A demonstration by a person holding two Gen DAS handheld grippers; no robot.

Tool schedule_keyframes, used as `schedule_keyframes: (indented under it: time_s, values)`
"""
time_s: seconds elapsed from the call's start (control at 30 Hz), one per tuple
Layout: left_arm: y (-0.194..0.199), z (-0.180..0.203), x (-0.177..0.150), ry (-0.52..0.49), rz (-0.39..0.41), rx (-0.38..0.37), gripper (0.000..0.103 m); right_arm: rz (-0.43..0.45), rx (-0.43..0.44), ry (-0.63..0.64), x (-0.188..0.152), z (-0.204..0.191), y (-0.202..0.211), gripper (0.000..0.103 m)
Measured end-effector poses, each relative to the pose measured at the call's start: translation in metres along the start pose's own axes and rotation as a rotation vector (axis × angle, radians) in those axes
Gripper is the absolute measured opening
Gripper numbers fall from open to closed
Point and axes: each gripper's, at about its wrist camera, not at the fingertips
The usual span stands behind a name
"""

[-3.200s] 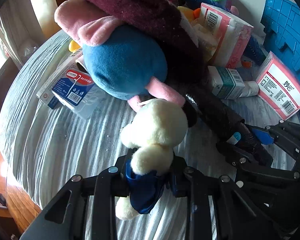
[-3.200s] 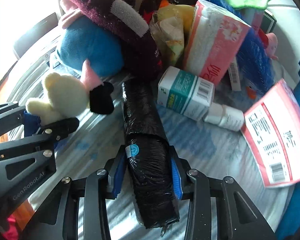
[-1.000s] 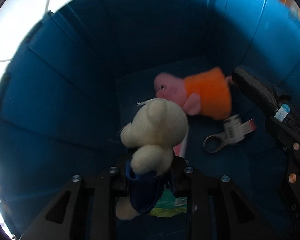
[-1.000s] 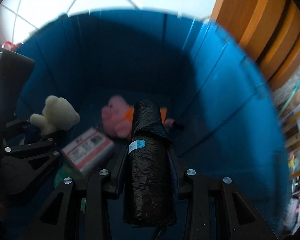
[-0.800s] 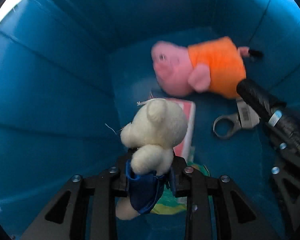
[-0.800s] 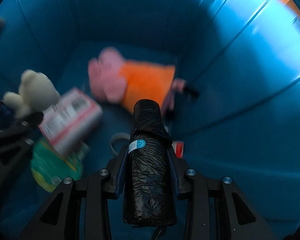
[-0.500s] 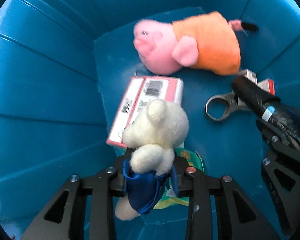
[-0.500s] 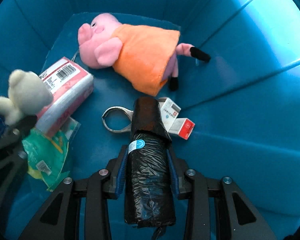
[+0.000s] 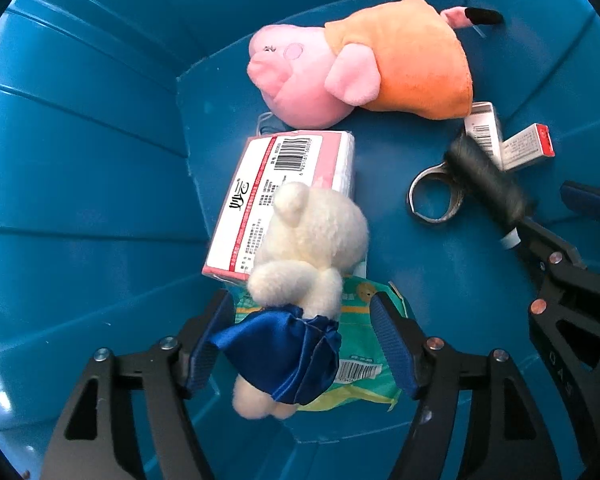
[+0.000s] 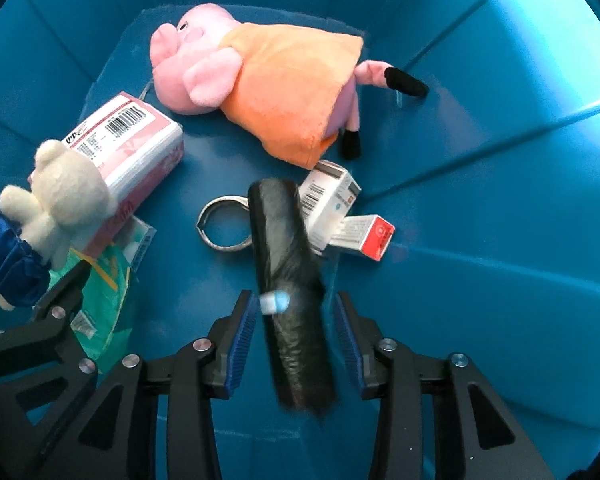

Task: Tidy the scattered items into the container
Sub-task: 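Lower the plush and umbrella into the crate and open both grippers, then withdraw both grippers from the crate back toward the pile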

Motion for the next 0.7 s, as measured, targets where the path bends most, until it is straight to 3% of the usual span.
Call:
schedule_keyframes:
  time_s: [0.13,0.33,0.5,0.6,0.7]
  values:
    - [0.003,0.000,-0.003,0.002,0.010,0.004,0.070,0.008,0.003,-0.003,-0.004,0.004,0.003,0.064]
    - [0.003,-0.002,-0.009,0.014,0.013,0.024,0.070,0.040,0.029,-0.010,-0.008,0.007,0.014,0.073]
    - [0.009,-0.012,-0.005,0.057,0.022,0.021,0.070,0.073,0.040,-0.012,0.021,-0.011,0.032,0.079]
    - [0.017,-0.023,-0.008,0.101,0.025,-0.006,0.070,0.119,0.049,-0.025,0.024,-0.013,0.047,0.084]
    - [0.037,-0.040,-0.012,0.153,0.034,-0.102,0.070,0.202,0.044,-0.037,0.029,-0.009,0.060,0.085]
Point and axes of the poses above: each gripper's, at about its wrist camera, not at the fingertips, and y roughly against the way its jaws point, z to its right, x to its top, and after that the axes turned 8 degrees about -z, right-handed
